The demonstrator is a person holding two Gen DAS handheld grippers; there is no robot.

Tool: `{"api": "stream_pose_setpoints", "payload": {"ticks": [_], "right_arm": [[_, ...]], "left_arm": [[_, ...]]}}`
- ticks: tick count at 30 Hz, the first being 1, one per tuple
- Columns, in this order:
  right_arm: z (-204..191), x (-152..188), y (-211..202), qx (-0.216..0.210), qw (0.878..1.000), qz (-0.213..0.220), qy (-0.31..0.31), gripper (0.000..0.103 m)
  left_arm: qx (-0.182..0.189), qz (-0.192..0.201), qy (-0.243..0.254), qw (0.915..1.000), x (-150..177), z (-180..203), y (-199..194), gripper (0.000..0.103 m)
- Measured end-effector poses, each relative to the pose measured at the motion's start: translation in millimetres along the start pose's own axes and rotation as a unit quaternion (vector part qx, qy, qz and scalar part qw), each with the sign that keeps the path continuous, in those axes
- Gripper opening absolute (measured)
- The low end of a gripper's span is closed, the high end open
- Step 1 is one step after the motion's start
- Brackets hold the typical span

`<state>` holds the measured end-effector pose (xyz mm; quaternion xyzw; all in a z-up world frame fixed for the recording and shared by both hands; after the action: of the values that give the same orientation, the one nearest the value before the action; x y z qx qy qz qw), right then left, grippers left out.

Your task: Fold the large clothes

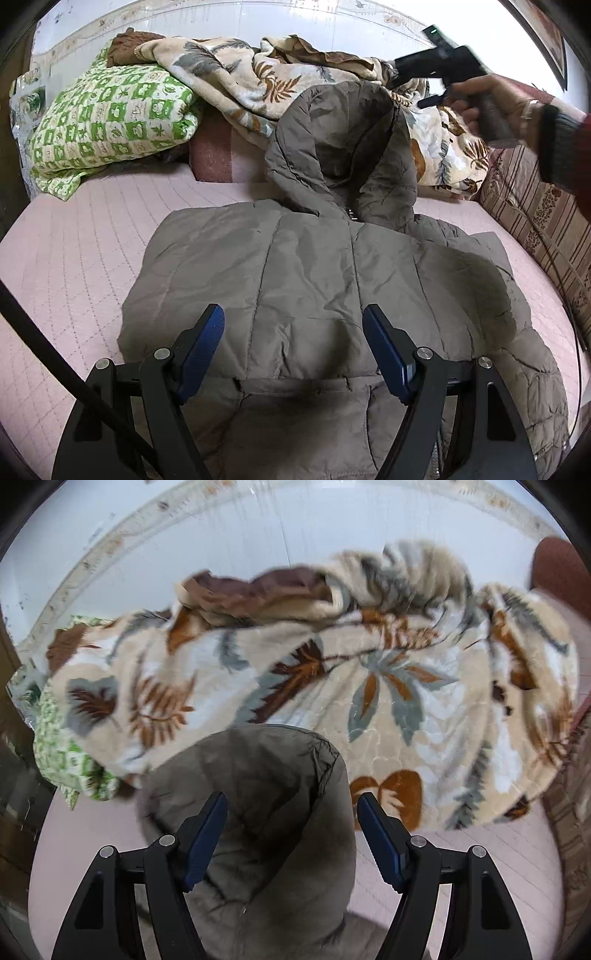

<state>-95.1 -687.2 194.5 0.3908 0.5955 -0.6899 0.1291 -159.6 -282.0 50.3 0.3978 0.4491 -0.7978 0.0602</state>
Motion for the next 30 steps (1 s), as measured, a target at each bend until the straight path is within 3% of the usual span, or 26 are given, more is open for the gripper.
{"api": "stream_pose_setpoints", "payload": {"ticks": [5,6,7,8,14,22,30], "right_arm": [[16.9,-1.1,55.1,0.024,1.000,-0.009,-0.001,0.076],[18.4,0.5,60.2,0.019,1.000,-0.004,0.002,0.056],[19.0,1.6,63.6,0.013,1.000,-0.002,0.004,0.020],[19.9,3.5,66.6,0.017,1.000,-0.005,0.005,0.012],[13.6,15.4,29.6,0.038,0.998,0.039,-0.014,0.007],[-36.0,42.6,-85.7,0.020,0.993,0.101,-0.054,0.007],[-100.4,115.4,-192.7,-0.006,0.985,0.148,-0.091,0.006]], "left_arm": [[-0.001,-0.011,0.000,0.9999,1.4,-1.5,12.1,0.076],[0.000,-0.013,0.000,0.9999,1.8,-1.6,13.7,0.077],[-0.001,-0.013,0.000,0.9999,2.1,-1.8,15.0,0.077],[-0.002,-0.013,0.001,0.9999,2.5,-2.2,15.2,0.077],[-0.007,-0.006,0.000,1.0000,2.7,-2.2,9.4,0.077],[-0.010,0.014,-0.005,0.9998,-5.0,-4.6,-14.5,0.077],[-0.016,0.031,-0.050,0.9982,-20.0,-30.8,-35.9,0.077]]}}
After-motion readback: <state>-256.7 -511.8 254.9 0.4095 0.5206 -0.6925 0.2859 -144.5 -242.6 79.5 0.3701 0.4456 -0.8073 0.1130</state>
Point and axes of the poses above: each gripper's, at about its wrist camera, not at the fingertips, and y roughly the way its jaws point, z to its right, x to its underside, the point moved 3 cm from there along y, roughly the way its jaws point, and after that the axes turned 15 degrees about -y, right-handed, at the moved point
